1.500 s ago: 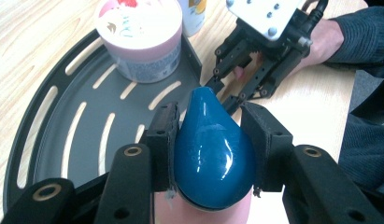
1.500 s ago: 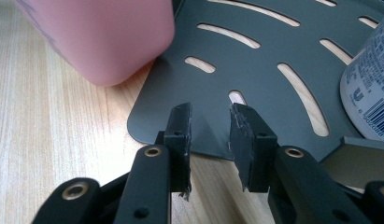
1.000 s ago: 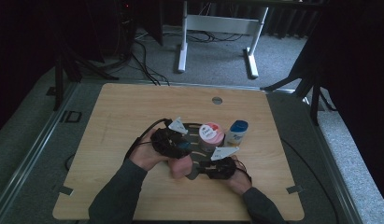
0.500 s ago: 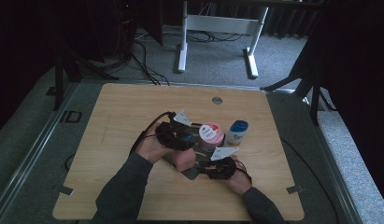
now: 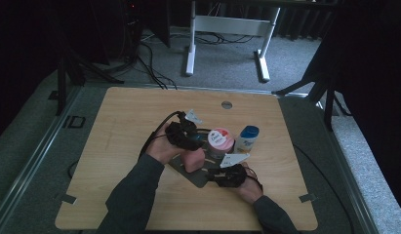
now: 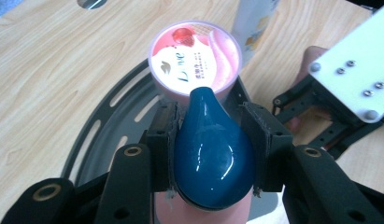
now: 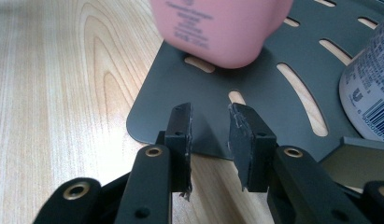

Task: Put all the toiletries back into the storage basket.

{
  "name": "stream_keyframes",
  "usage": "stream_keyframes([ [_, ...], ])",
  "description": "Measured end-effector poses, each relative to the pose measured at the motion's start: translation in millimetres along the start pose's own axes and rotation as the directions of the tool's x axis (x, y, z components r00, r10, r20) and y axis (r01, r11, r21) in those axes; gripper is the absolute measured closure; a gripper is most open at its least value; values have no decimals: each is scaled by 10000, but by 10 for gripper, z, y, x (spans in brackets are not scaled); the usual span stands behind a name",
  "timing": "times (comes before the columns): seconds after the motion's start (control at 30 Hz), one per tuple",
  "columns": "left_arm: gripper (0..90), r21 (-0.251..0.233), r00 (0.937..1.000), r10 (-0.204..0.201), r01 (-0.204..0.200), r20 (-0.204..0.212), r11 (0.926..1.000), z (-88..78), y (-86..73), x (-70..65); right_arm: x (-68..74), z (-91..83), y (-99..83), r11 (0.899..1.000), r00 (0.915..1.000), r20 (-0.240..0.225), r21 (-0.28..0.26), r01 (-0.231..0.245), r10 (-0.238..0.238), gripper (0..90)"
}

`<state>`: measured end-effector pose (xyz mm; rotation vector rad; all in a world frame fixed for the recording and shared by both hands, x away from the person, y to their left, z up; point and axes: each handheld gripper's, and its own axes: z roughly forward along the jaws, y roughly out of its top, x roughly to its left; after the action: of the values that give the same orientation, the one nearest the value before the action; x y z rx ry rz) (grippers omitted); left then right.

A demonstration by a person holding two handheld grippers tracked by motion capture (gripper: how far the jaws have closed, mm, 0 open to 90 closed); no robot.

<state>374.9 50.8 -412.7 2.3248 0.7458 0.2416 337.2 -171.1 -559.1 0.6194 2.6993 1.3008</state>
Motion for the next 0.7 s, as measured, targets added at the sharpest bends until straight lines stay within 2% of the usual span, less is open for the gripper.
stream_keyframes([
  [0.4,585,-158,9965,-636,628,-544,9979,80,35,162,-5,2,0,10000,10000,-2,-32,49,-49,693],
  [0.7,586,-217,9934,-743,727,-873,9971,134,114,223,-4,1,0,10000,10000,-6,-12,26,-26,693],
])
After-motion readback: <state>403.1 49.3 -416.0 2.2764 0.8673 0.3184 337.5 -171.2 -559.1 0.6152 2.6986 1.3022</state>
